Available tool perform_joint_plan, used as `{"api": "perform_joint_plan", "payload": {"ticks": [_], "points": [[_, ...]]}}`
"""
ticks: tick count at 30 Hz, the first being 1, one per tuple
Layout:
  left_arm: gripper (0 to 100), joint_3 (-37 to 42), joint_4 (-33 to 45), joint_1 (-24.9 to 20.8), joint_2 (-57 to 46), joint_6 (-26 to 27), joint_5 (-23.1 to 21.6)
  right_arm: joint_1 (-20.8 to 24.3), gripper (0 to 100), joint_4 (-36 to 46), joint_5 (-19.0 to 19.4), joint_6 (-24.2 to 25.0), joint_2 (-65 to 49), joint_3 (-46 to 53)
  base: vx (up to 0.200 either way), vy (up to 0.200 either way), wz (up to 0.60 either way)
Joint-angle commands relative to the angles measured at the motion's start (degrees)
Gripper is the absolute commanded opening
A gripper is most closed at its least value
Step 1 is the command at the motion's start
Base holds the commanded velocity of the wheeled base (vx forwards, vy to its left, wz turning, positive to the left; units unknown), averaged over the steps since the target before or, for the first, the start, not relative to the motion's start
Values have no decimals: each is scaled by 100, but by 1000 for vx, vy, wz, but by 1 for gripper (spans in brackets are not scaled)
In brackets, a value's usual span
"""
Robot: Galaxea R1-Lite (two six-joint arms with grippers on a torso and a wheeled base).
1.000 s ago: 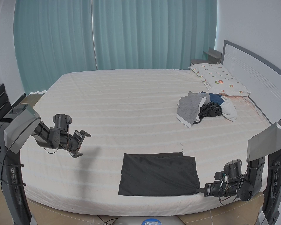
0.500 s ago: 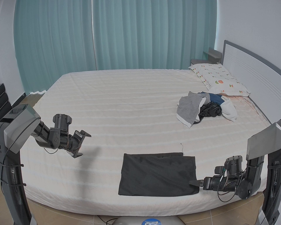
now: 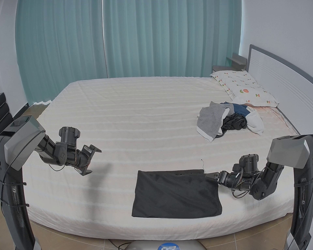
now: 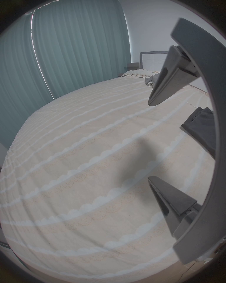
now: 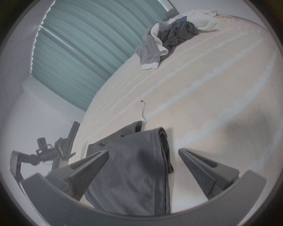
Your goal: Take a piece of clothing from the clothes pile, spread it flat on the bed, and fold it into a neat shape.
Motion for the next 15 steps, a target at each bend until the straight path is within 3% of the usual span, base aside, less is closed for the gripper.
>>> {"api": "perform_joint_plan", "payload": {"ticks": [1,3,4,9,15], "points": [[100,0,-4,-53,40,11,82,17,100,455,-38,130,244,-719,0,0,0],[100,-9,-4,-53,58,46,126,25,100,526,-38,130,261,-781,0,0,0],[100,-9,-12,-62,76,125,187,61,0,605,-47,139,288,-868,0,0,0],[100,0,-4,-88,84,187,231,87,0,569,-372,130,349,-956,0,0,0],[100,-9,-4,-88,84,187,231,-1,0,552,-407,200,332,-991,0,0,0]]}}
